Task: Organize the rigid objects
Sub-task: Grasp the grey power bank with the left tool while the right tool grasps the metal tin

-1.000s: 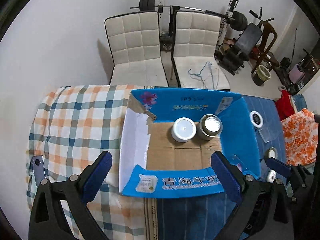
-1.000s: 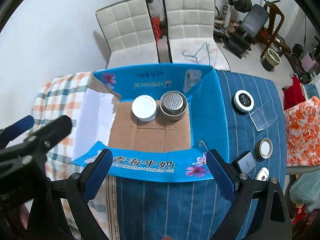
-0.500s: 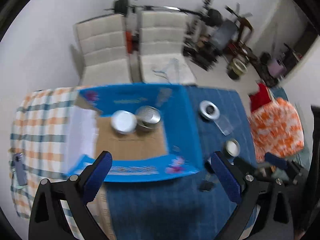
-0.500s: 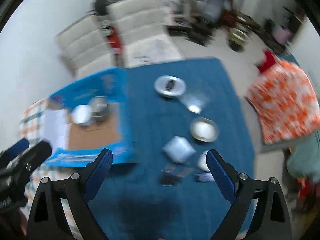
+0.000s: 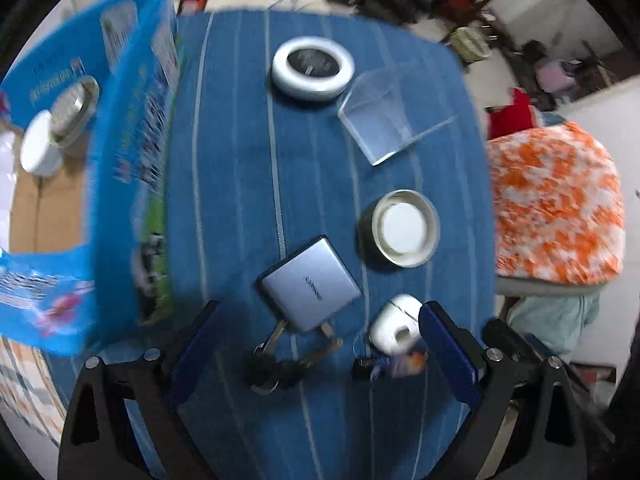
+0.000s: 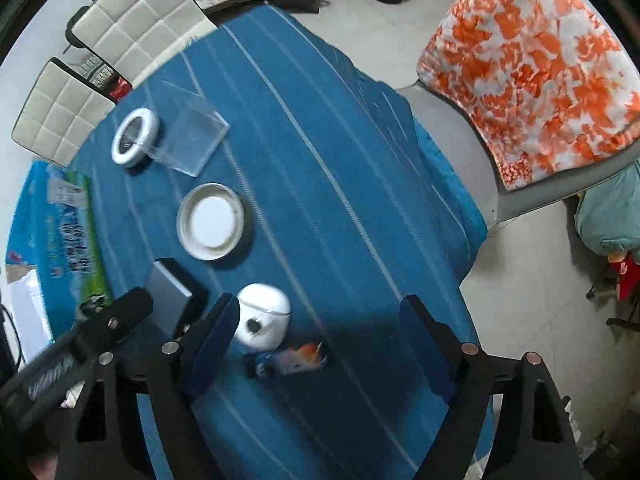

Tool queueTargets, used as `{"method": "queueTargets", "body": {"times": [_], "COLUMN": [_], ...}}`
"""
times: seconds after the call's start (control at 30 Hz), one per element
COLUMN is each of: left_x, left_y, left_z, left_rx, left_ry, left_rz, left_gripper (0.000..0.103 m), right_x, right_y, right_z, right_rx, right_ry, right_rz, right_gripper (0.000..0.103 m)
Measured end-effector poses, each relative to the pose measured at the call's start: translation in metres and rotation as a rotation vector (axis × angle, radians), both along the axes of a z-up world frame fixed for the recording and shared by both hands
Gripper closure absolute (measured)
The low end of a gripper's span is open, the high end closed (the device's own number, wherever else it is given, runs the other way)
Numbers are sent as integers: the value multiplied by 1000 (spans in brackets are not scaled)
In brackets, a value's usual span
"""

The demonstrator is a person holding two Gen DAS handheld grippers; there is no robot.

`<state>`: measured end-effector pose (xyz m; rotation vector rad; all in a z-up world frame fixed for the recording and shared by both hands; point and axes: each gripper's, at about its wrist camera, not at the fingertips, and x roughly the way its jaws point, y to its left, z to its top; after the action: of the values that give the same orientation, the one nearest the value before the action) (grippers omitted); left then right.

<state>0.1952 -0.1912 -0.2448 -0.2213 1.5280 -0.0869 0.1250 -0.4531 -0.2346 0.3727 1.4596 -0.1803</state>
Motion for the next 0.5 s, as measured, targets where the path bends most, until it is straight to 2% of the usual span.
{"method": "queueTargets", "body": {"times": [0.13,0.27,0.3,0.37,0.5], "left_x": [12,20,20,17,3], "left_y": [-7,-17,-21,-26,-20], "left_z": [-37,-63,-66,-70,-67], "left_rx": [17,91,103,168,182], "left_ry": [89,130,130,128,96], "left_rz": [45,46,29,-18,-79], "left_gripper": [5,6,8,30,33], "right_x": [12,28,32,43,66], "right_y": [-12,-19,-18,-14,3], "right_z": [-19,-24,-24,-24,-27], "right_rx": [32,53,62,90,113], "right_ry": [12,-6,-10,-21,-24], "right_rz": [-18,-19,-10,22,85], "right_gripper": [18,18,18,18,18]}}
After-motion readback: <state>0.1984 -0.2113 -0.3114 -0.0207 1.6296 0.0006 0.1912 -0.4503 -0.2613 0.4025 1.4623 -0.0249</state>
